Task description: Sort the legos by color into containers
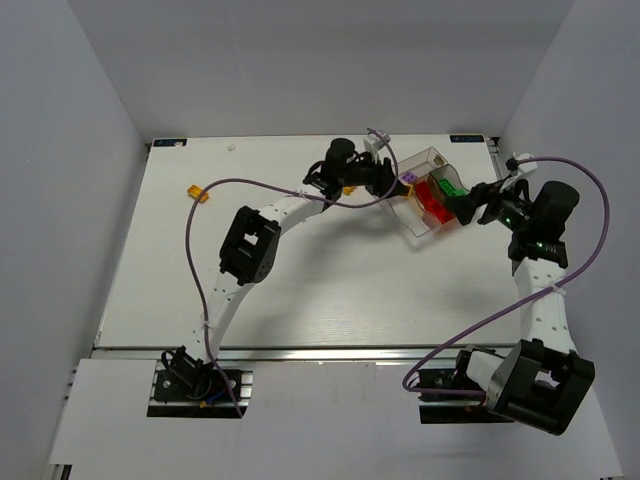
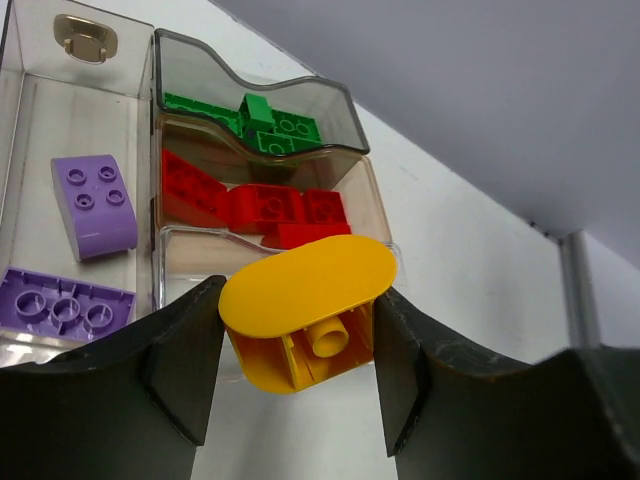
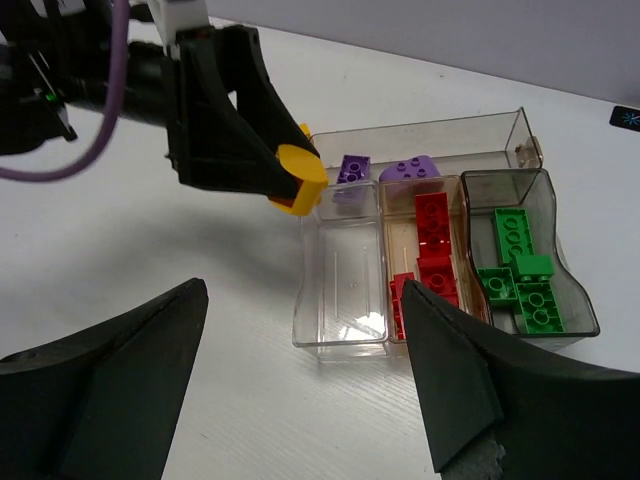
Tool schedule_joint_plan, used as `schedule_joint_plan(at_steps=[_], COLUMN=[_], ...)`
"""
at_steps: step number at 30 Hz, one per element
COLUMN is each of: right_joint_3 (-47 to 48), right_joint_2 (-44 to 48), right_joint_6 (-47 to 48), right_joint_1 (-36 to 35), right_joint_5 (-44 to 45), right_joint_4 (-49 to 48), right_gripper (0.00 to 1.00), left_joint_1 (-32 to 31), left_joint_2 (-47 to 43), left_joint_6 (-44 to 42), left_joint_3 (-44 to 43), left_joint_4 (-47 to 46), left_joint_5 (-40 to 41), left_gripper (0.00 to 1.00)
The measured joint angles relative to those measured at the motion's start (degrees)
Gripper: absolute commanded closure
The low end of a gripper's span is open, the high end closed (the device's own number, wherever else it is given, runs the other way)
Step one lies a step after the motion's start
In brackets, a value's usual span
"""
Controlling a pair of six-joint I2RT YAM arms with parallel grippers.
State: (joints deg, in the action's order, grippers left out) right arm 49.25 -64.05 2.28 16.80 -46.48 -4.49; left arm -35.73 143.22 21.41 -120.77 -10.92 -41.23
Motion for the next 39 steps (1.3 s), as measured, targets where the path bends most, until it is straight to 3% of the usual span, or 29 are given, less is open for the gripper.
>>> schedule_joint_plan(at_steps=[5,12,16,30,35,37,38,39], right_joint_3=[-1.29,-1.42,-1.42,-1.42,-1.42,-1.42,-1.42,-1.4], right_joint_2=[1.95,2.08,2.08,1.81,1.77,1.64,1.51,1.27], right_joint_6=[-0.87,-2.38,-2.6,-3.37,-3.39,-3.3,-3.23,-2.93], right_joint_1=[1.86,3.56,3.85,4.2,4.2,4.2,4.2,4.2], right_joint_5=[-0.15,-1.25,-2.14,-3.65,-3.8,-4.22,-4.5,-4.9], right_joint_4=[-1.53,-2.16,-2.14,-2.14,-2.14,-2.14,-2.12,-2.01], right_gripper=[0.16,0.15,0.15,0.15,0.15,0.16,0.18,0.19], left_joint_1=[-1.99,-3.72,-4.22,-4.31,-4.31,-4.26,-4.11,-3.89], left_joint_2=[2.47,4.07,4.31,4.33,4.33,4.2,3.93,3.28], left_joint_6=[-3.48,-5.55,-6.23,-7.87,-7.87,-7.48,-6.97,-6.29], left_joint_3=[-0.52,-2.03,-3.76,-4.76,-4.76,-4.5,-4.0,-2.86], left_joint_4=[-2.16,-2.6,-2.23,0.59,0.61,0.39,0.11,-0.35], left_joint_5=[4.24,8.81,9.75,9.11,9.05,9.14,9.16,9.4], left_gripper=[0.97,0.51,0.4,0.22,0.25,0.39,0.51,0.78])
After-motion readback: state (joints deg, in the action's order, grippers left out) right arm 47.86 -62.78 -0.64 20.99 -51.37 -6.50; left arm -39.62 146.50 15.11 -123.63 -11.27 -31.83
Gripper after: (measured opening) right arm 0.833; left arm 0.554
